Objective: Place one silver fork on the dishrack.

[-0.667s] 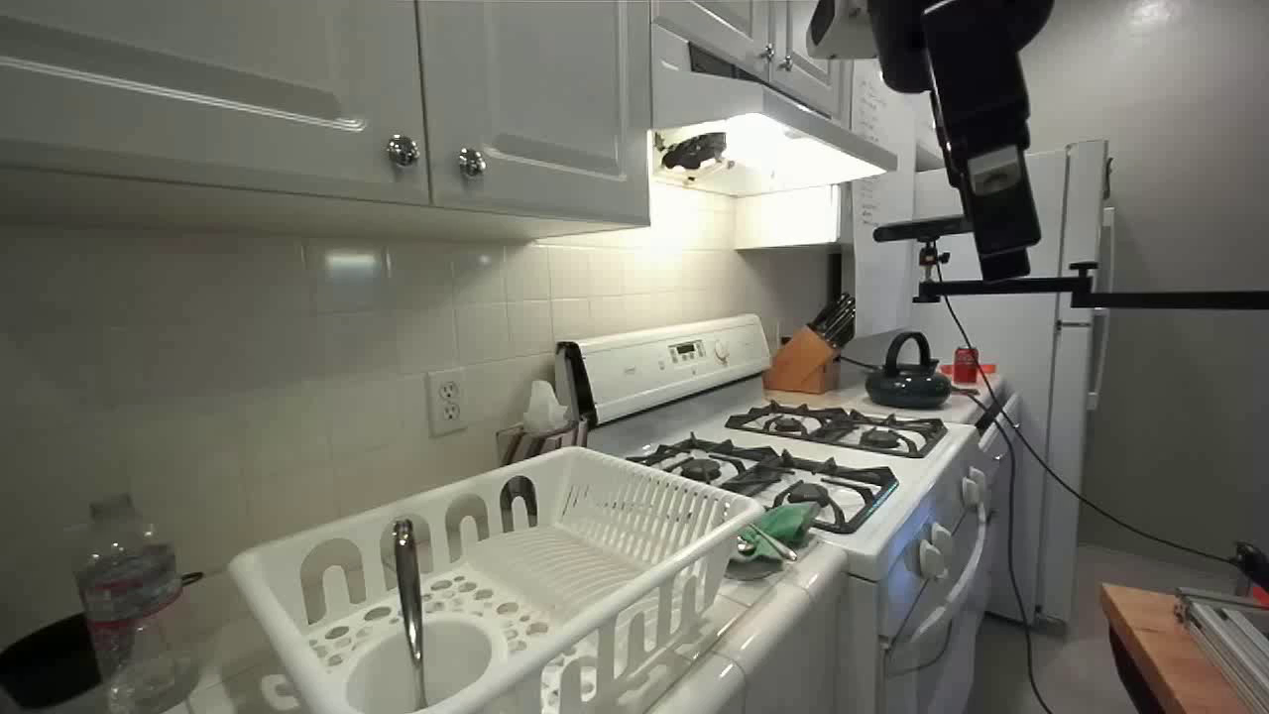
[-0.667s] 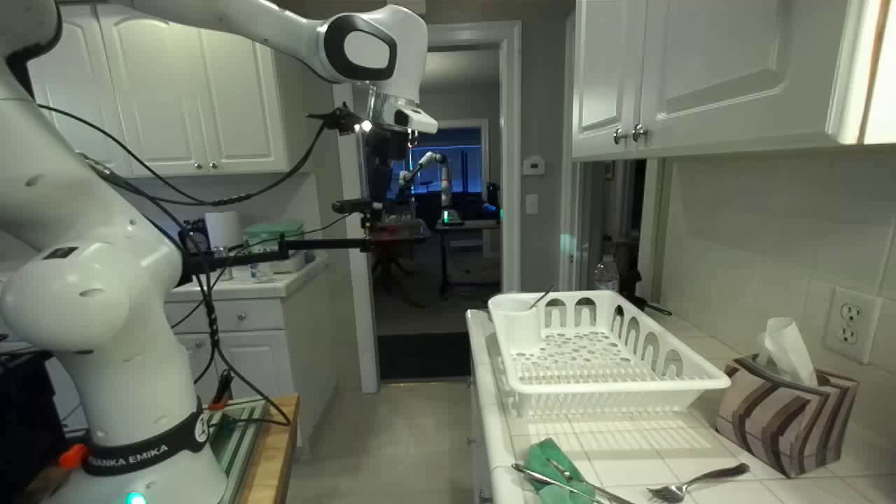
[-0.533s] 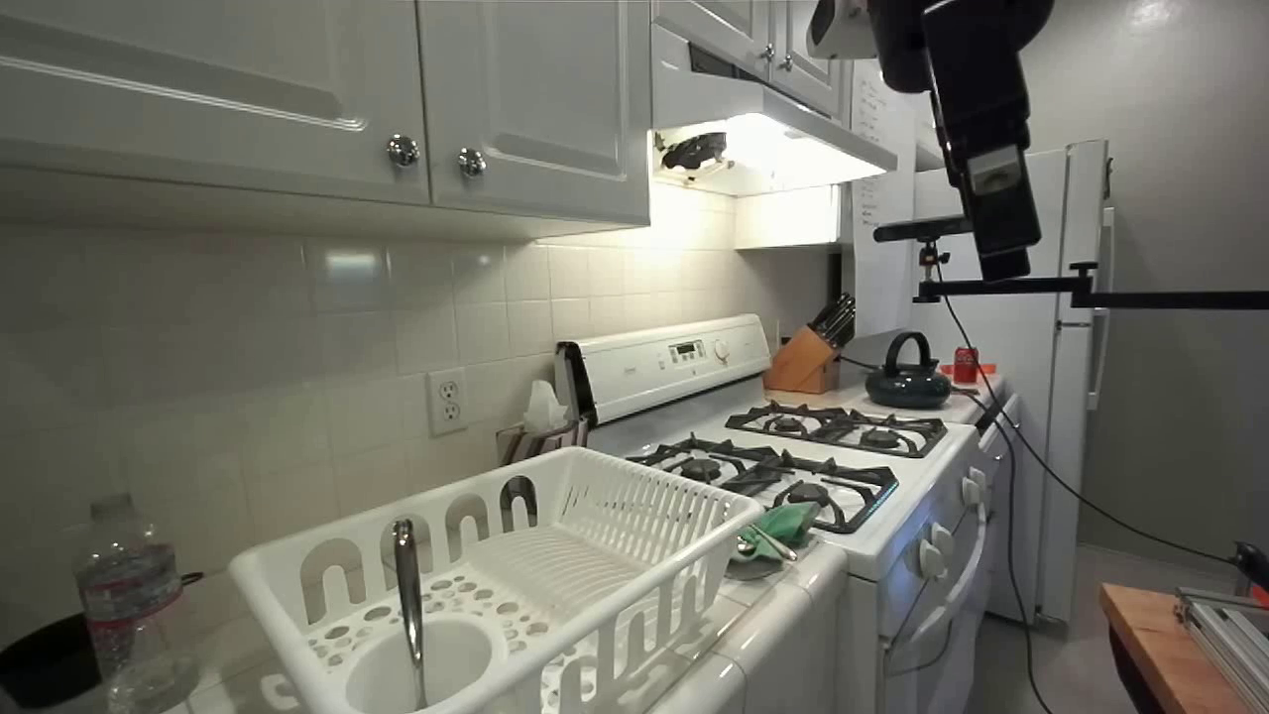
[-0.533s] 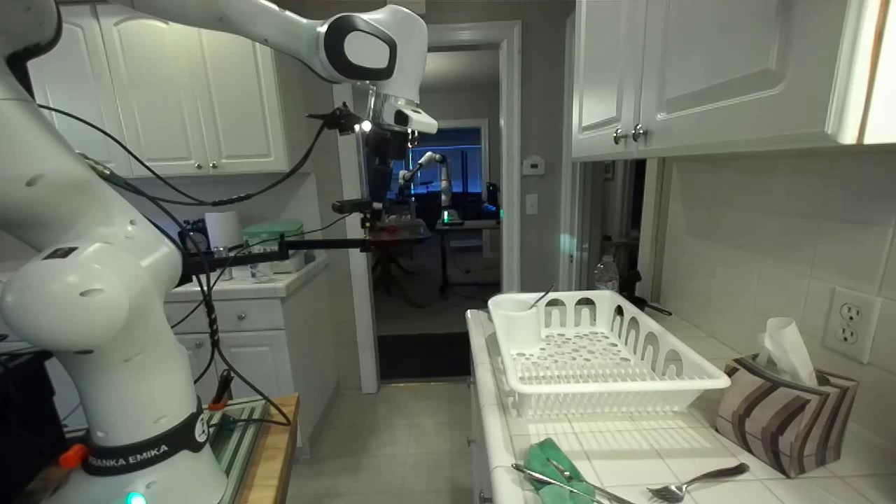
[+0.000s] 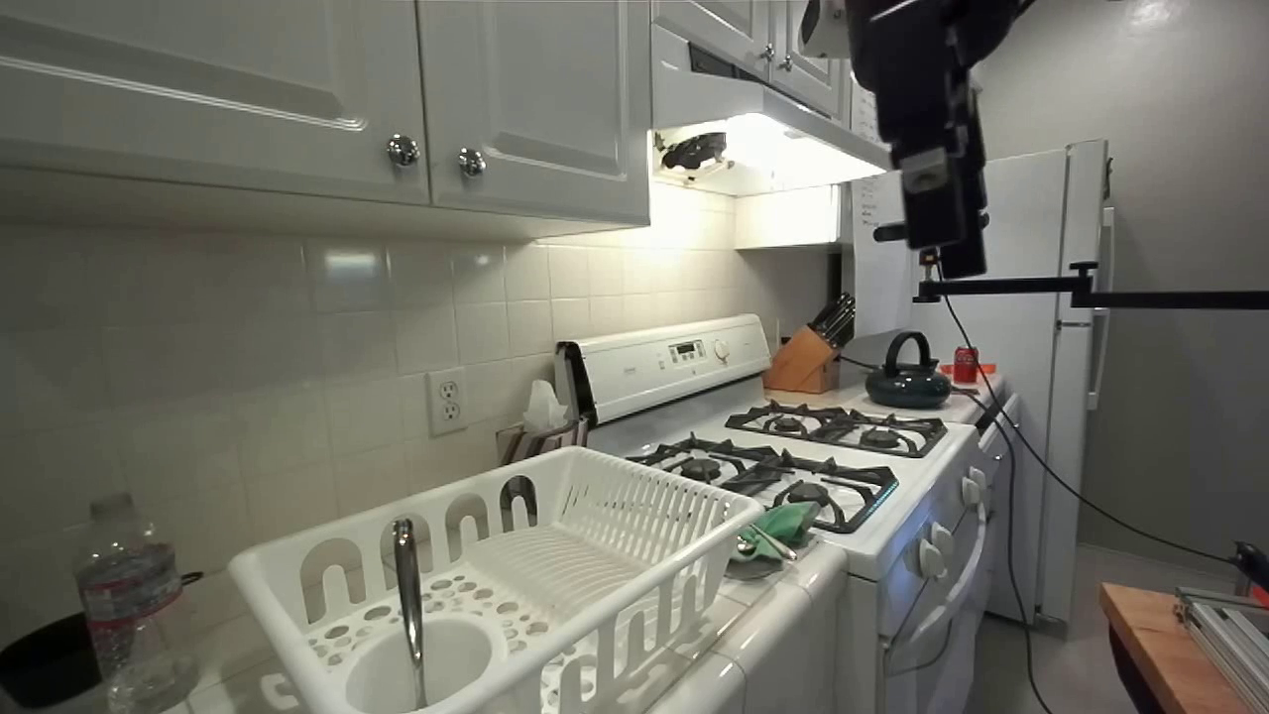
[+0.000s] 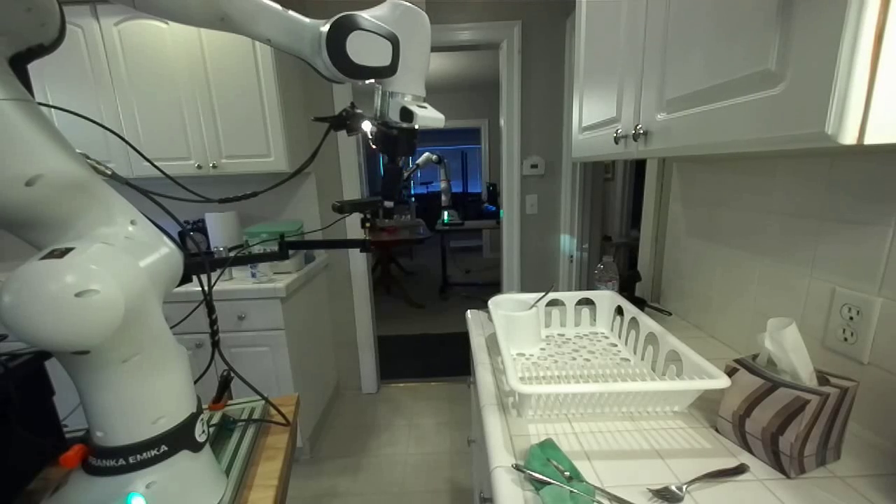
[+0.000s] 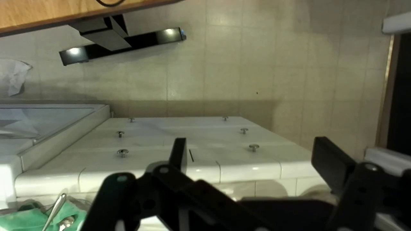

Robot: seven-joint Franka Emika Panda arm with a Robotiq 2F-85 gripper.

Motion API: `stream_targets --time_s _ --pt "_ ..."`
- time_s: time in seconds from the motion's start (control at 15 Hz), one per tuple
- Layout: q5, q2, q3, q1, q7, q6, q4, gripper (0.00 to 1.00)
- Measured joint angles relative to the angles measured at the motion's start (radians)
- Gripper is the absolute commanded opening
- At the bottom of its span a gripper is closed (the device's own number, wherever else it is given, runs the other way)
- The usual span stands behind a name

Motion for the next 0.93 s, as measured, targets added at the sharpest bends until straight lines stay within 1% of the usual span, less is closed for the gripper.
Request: stream_targets --time_s 0.4,0.67,0.8,0.93 --pt "0.000 0.067 -0.059 -0.116 0.074 0.281 -0.007 1.00" --pt "-0.012 0.129 -0.092 -0.171 0.141 0.511 -0.038 1.00" --pt "-0.028 0.157 -0.108 -0.198 0.187 0.604 -0.057 1.00" --pt "-0.042 0.186 -0.130 -0.218 0.218 0.669 -0.071 1.00"
